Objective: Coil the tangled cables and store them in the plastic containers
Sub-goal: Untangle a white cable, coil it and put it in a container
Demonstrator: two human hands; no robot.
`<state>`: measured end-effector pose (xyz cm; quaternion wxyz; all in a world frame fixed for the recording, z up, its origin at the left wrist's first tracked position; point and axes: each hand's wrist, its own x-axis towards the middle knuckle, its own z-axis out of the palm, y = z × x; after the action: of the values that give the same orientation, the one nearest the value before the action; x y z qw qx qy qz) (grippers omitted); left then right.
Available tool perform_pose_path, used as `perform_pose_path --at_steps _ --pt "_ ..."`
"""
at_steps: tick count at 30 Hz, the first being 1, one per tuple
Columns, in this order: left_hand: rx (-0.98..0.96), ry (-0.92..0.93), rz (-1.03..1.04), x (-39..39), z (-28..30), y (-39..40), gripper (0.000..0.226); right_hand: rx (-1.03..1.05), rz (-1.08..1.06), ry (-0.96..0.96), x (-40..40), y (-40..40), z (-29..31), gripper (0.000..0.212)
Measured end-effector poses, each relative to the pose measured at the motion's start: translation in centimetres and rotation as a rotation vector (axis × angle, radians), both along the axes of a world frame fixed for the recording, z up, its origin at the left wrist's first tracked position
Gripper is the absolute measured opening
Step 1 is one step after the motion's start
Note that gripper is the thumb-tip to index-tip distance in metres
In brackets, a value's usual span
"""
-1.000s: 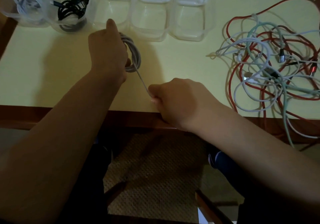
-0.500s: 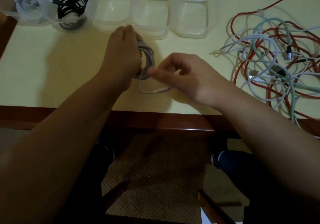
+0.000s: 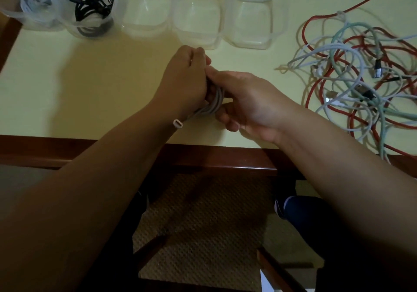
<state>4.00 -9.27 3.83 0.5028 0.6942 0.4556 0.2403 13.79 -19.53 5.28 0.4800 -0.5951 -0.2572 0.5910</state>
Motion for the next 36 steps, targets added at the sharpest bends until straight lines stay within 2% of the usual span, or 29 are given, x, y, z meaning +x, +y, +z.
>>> perform_pose_path --at_steps 5,7,10,12,14,16,17,19,20,21,24,26,28,30,33,36 --pt "-0.023 0.004 -0.099 -0.1 0.2 -0.3 0.029 -0.050 0.032 0.196 1.2 0.0 0.5 0.029" --pt "0.014 -0.050 -0.164 -0.2 0.1 -0.1 0.021 -0.034 -0.031 0.195 1.7 0.1 0.7 0.030" --pt "0.055 -0.133 -0.076 -0.6 0.2 1.1 0.015 0.007 -0.203 0.157 3.3 0.4 0.8 0.036" --pt "0.254 -0.125 -0.154 -1.2 0.5 1.5 0.019 0.017 -0.321 0.093 4.8 0.5 0.8 0.037" --pt "0.448 -0.146 -0.355 -1.8 0.8 1.0 0.027 0.026 -0.403 0.076 5.6 0.4 0.6 0.036" --pt "0.538 -0.179 -0.425 -1.9 0.5 0.2 0.028 0.035 -0.409 0.052 5.5 0.2 0.2 0.036" --pt "0.539 -0.192 -0.396 -1.8 0.3 -0.2 0.024 0.041 -0.390 0.026 5.1 0.2 0.0 0.036" --pt "0.470 -0.237 -0.275 -1.4 0.1 -0.6 0.013 0.062 -0.370 0.013 4.4 0.4 -0.2 0.036" --pt "0.370 -0.280 -0.187 -1.2 0.3 -0.8 0.012 0.088 -0.385 0.043 4.3 0.6 -0.2 0.036" --pt "0.194 -0.345 -0.074 -0.9 0.5 -1.0 0.012 0.139 -0.415 0.099 4.1 0.8 0.0 0.037" --pt "-0.574 -0.628 0.254 0.2 1.9 -1.5 0.014 0.328 -0.516 0.283 3.4 1.6 0.5 0.037" --pt "-0.758 -0.650 0.299 0.7 2.0 -1.3 0.015 0.379 -0.567 0.339 2.7 1.9 0.6 0.037" --pt "-0.841 -0.603 0.243 0.8 2.1 -0.7 0.016 0.396 -0.555 0.360 2.5 2.2 0.8 0.038" --pt "-0.871 -0.463 0.085 0.5 2.2 0.1 0.014 0.393 -0.490 0.386 2.6 2.3 1.0 0.039" --pt "-0.762 -0.193 -0.211 -0.6 2.2 0.8 0.017 0.371 -0.365 0.453 3.0 2.0 0.9 0.038" --pt "-0.606 -0.032 -0.406 -1.7 2.1 1.0 0.014 0.282 -0.256 0.441 2.7 1.5 0.4 0.038"
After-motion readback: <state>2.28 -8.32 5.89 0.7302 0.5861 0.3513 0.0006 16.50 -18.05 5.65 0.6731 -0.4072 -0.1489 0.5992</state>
